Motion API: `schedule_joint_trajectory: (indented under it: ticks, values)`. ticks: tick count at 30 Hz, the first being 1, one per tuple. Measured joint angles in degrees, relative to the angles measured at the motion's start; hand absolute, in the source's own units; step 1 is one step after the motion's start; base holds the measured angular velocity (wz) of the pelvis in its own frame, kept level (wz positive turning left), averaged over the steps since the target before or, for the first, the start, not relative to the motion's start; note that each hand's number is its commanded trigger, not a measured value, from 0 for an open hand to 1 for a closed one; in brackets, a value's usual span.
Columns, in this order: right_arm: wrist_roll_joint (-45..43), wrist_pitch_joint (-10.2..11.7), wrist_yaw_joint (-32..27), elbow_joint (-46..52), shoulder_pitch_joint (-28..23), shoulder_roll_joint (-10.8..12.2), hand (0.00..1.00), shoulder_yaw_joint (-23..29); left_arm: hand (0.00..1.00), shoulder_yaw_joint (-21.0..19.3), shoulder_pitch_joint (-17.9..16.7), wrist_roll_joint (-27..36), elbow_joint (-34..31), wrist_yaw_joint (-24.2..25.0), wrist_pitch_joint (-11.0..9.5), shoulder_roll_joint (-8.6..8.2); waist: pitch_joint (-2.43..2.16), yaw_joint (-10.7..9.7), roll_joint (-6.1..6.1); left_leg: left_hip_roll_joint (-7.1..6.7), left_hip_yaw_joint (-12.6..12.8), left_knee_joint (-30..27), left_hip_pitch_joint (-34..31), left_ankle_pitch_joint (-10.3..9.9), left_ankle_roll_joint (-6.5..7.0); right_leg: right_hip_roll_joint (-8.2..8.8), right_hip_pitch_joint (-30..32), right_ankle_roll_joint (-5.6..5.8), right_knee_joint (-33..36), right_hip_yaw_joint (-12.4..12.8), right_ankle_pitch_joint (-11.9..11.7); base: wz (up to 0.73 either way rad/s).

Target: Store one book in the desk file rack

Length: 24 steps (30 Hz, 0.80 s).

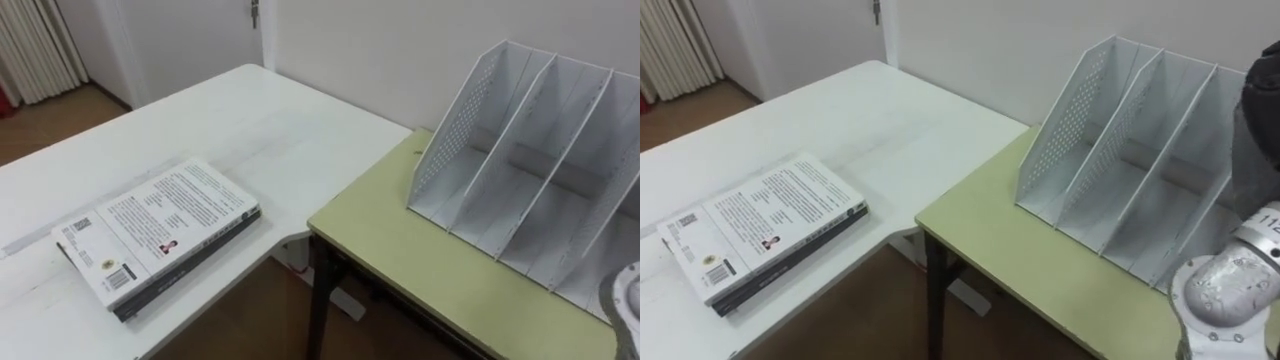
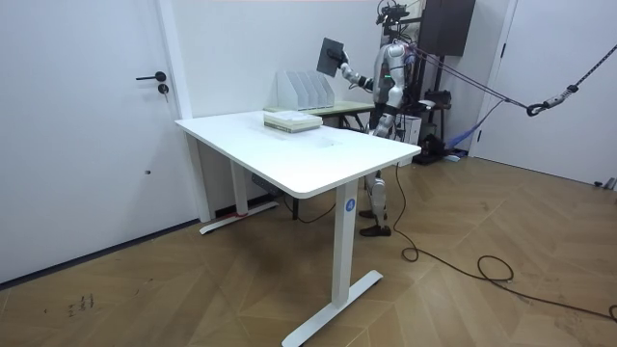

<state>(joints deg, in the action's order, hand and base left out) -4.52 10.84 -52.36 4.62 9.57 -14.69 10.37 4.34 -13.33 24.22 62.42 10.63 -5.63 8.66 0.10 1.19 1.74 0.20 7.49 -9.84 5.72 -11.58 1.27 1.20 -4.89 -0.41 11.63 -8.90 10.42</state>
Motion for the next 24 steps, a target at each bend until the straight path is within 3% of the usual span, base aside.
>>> schedule_joint_trajectory:
  ticks: [6,10,13,17,24]
  values:
    - [4.8,-1.8,3.0,-4.0,3.9,-0.4,1.0,0.0,0.0,-0.3,0.1,0.0,0.0,-0.1,1.1,-0.2,0.07,0.0,-0.64,-0.07,0.0,0.0,-0.1,0.0,0.01,0.12,0.3,0.0,0.0,-0.1,0.0,0.0]
    - [9.2,-3.3,3.9,-7.7,8.6,-2.2,1.0,0.2,0.0,-0.9,0.2,0.0,-0.1,0.1,1.8,-0.4,-0.02,0.1,-0.64,-0.07,0.1,0.1,-0.2,0.0,0.01,0.14,0.9,0.01,0.1,-0.2,0.0,0.0]
    - [9.2,-4.1,4.5,-10.7,10.4,-3.8,1.0,0.6,0.0,-1.5,0.3,-0.1,-0.1,0.2,2.0,-0.4,-0.09,0.1,-0.31,-0.16,0.1,0.1,-0.4,0.0,0.01,0.28,1.0,0.08,0.0,-0.6,0.1,0.0]
    - [9.3,-5.5,5.1,-14.8,12.2,-4.2,1.0,2.5,0.0,-3.1,0.4,-0.2,-0.1,0.4,2.7,-0.41,-0.32,0.3,0.33,-0.2,0.2,0.1,-0.4,0.0,0.03,0.35,1.1,0.12,-0.1,-0.6,0.1,0.0]
    - [9.3,-7.3,7.1,-16.4,12.4,-4.3,1.0,3.6,0.0,-4.5,0.6,-0.3,-0.4,0.5,3.8,-0.41,-0.07,0.4,0.88,-0.19,0.2,0.0,-0.3,0.0,0.03,0.34,1.1,0.11,-0.1,-0.6,0.1,0.0]
